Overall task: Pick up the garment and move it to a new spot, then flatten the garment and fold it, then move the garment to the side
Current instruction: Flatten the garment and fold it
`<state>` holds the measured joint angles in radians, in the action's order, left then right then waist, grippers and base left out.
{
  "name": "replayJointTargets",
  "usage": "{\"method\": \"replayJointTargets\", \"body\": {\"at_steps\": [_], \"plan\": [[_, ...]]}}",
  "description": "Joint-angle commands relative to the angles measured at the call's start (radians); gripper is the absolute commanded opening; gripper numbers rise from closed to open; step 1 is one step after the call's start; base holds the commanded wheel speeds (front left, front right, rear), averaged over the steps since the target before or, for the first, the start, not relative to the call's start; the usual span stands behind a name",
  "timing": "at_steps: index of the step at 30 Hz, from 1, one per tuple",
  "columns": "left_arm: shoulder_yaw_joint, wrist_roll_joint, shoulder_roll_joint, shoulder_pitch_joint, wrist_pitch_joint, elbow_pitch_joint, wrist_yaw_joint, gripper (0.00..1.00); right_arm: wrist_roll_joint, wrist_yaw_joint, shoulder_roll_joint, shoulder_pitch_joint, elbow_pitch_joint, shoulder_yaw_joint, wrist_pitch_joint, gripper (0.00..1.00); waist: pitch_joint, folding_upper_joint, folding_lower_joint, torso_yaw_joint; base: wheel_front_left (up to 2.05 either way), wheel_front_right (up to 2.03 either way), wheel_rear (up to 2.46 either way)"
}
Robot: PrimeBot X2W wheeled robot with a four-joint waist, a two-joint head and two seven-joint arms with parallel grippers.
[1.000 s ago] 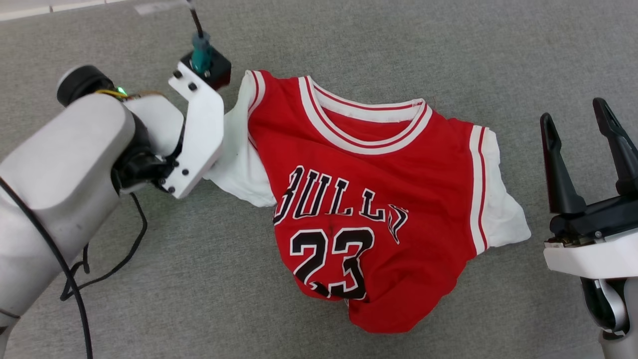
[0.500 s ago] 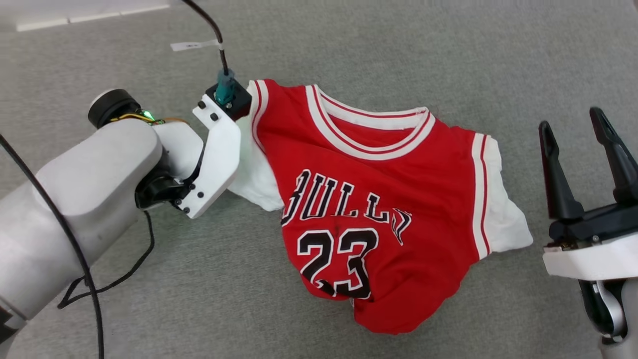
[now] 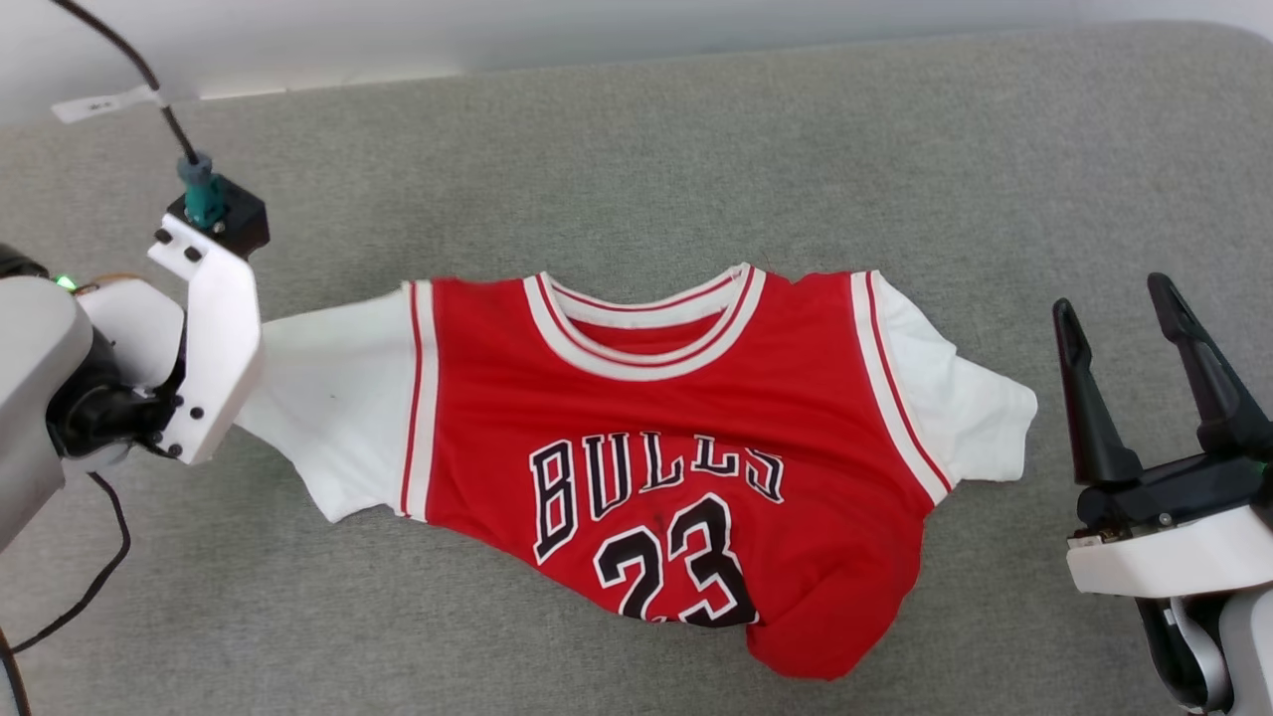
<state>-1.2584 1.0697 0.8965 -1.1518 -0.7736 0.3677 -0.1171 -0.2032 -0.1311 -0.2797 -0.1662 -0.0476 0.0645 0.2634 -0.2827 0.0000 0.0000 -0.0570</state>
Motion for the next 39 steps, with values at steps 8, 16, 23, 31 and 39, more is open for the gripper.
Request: {"method": "replayJointTargets", "body": {"at_steps": [8,16,23,31,39], "plan": [[0.002,-0.019,-0.027,0.060,0.074,0.095,0.051,0.00,-0.001,0.001,0.000,-0.038,-0.003,0.011,0.002,1.00,-0.074,0.0000,0.0000,-0.049,0.00,0.00,0.00],[-0.008,-0.072,-0.090,0.103,0.157,0.224,0.057,1.00,-0.002,0.001,0.005,-0.046,0.012,0.009,0.002,1.00,-0.078,0.0000,0.0000,-0.053,0.00,0.00,0.00],[0.035,-0.059,-0.099,0.015,0.201,0.233,0.026,1.00,0.001,0.001,0.011,-0.017,0.009,-0.009,0.002,1.00,-0.038,0.0000,0.0000,-0.022,0.00,0.00,0.00],[0.034,-0.048,-0.079,-0.044,0.126,0.214,0.013,1.00,-0.002,0.001,0.007,-0.030,-0.005,-0.001,0.002,1.00,-0.046,0.0000,0.0000,-0.028,0.00,0.00,0.00],[0.023,-0.018,-0.076,0.039,0.109,0.231,0.032,1.00,-0.002,0.001,0.012,-0.053,-0.017,0.006,0.002,1.00,-0.094,0.0000,0.0000,-0.065,0.00,0.00,0.00]]}}
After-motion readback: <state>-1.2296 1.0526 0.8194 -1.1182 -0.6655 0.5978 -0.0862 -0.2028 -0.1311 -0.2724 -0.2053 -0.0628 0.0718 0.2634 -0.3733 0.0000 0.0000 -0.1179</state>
